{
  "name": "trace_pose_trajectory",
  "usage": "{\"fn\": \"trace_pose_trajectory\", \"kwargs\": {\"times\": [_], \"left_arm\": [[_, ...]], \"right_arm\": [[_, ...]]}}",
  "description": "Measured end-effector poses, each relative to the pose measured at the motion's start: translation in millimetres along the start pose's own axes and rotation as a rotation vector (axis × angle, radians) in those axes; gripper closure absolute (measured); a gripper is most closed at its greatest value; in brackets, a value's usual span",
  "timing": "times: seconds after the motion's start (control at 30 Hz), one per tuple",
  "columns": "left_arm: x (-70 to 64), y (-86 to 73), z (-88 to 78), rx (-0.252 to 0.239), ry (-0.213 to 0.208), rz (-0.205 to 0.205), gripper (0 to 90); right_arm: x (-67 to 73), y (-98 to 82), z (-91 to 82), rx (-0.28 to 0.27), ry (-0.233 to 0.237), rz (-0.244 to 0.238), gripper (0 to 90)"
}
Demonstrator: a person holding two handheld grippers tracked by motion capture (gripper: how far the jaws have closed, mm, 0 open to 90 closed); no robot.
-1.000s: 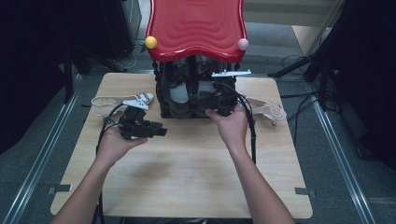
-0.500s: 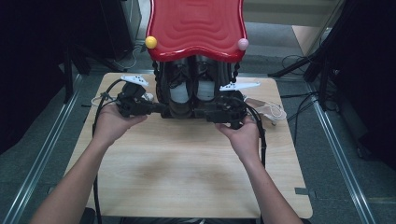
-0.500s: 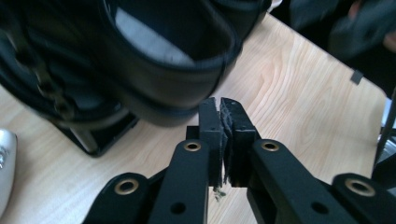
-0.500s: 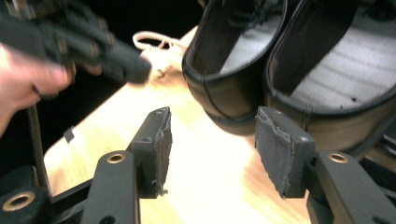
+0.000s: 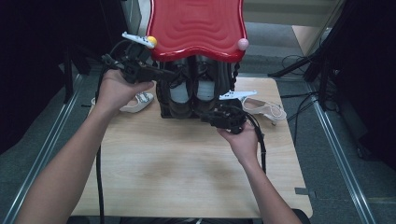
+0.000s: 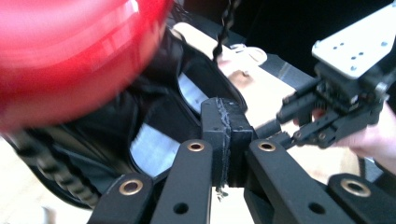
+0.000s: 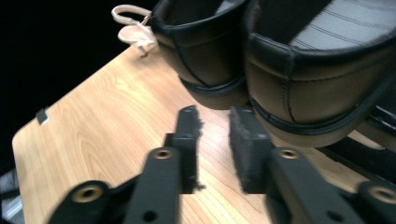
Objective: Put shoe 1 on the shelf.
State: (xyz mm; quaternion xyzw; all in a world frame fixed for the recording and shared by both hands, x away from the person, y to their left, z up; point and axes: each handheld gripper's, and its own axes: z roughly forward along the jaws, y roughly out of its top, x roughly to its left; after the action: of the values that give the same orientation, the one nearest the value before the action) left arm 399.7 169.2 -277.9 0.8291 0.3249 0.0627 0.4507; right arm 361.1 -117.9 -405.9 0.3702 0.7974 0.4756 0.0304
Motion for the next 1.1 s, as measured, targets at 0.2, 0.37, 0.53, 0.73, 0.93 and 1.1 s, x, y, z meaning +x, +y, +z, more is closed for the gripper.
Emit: {"fn": "trace_pose_trajectory", "kwargs": {"times": [0.2,0.37,0.53,0.73,0.93,1.1], "left_arm": [[-0.7,23.2,1.5,0.003,0.009,0.023,90.0],[2.0,43.8,4.4,0.006,0.014,0.044,90.0],[4.6,66.7,9.1,0.001,0.031,0.043,90.0],[6.8,92.0,26.1,0.000,0.030,0.070,90.0],[9.5,104.1,37.8,0.010,0.047,0.068,90.0],[12.5,111.1,53.5,0.028,0.072,0.047,90.0]], "right_arm": [[-3.9,0.3,8.4,0.002,0.035,0.011,88.4],[-11.4,2.5,16.5,0.007,0.046,0.026,89.5],[-15.6,5.7,22.7,0.010,0.041,0.023,89.2],[-16.3,8.3,24.0,0.008,0.037,0.022,89.8],[-17.7,8.5,27.1,0.013,0.044,0.025,90.0],[-19.6,9.6,26.7,0.017,0.055,0.028,90.0]]}}
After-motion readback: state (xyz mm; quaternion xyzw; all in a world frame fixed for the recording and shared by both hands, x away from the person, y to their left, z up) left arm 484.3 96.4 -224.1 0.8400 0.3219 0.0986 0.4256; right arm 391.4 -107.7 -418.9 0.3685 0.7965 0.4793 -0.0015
